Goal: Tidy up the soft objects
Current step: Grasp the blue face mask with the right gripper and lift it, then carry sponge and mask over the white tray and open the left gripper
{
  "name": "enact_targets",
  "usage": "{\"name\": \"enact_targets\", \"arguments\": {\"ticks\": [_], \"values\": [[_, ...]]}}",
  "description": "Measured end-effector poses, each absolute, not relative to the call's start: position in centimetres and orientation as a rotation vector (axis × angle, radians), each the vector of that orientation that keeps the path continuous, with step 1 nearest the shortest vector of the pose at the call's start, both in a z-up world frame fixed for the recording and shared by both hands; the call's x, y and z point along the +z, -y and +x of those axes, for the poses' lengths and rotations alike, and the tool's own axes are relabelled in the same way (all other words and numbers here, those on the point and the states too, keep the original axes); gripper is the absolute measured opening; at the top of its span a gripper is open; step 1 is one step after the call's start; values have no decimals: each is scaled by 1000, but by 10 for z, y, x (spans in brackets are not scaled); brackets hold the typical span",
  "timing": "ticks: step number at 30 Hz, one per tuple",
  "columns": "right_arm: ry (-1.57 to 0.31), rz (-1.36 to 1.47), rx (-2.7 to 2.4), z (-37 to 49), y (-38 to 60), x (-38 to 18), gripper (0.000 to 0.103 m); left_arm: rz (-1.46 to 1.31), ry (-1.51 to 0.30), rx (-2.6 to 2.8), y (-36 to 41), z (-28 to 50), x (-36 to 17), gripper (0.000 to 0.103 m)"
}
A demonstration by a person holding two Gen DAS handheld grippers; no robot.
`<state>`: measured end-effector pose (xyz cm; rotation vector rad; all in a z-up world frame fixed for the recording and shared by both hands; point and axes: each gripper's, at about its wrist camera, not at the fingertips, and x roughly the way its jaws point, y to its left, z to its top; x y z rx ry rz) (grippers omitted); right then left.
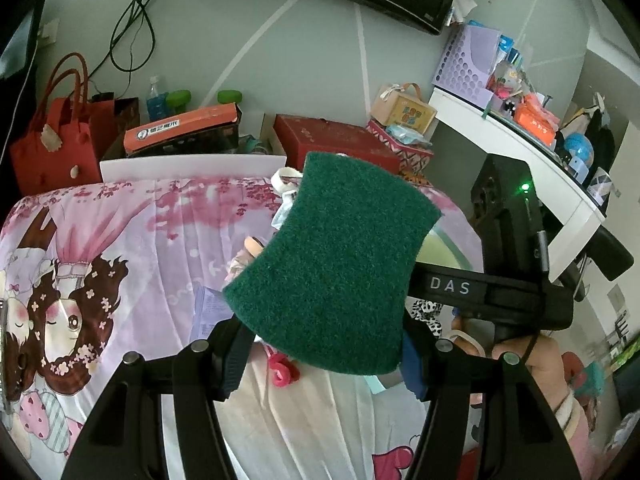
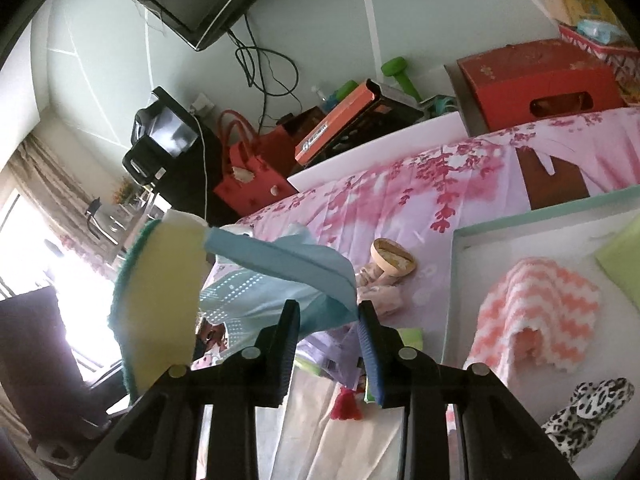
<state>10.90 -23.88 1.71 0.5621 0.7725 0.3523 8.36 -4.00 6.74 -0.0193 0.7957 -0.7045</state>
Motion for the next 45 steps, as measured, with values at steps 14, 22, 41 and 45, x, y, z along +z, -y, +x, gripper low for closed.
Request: {"name": "enact_targets", "arguments": {"ticks": [14, 22, 41, 45], "values": [[-783, 535, 250, 111, 245, 15, 7, -13, -781, -734, 42, 79, 70, 64], [-780, 548, 181, 108, 257, 14, 7, -35, -808, -643, 34, 90, 63, 64], [-640, 616, 2, 73, 315, 38, 7, -119, -787, -373, 24, 116, 51, 64], [-578, 645, -112, 50, 347, 48, 7, -97, -748, -400, 45, 112, 54, 65]]}}
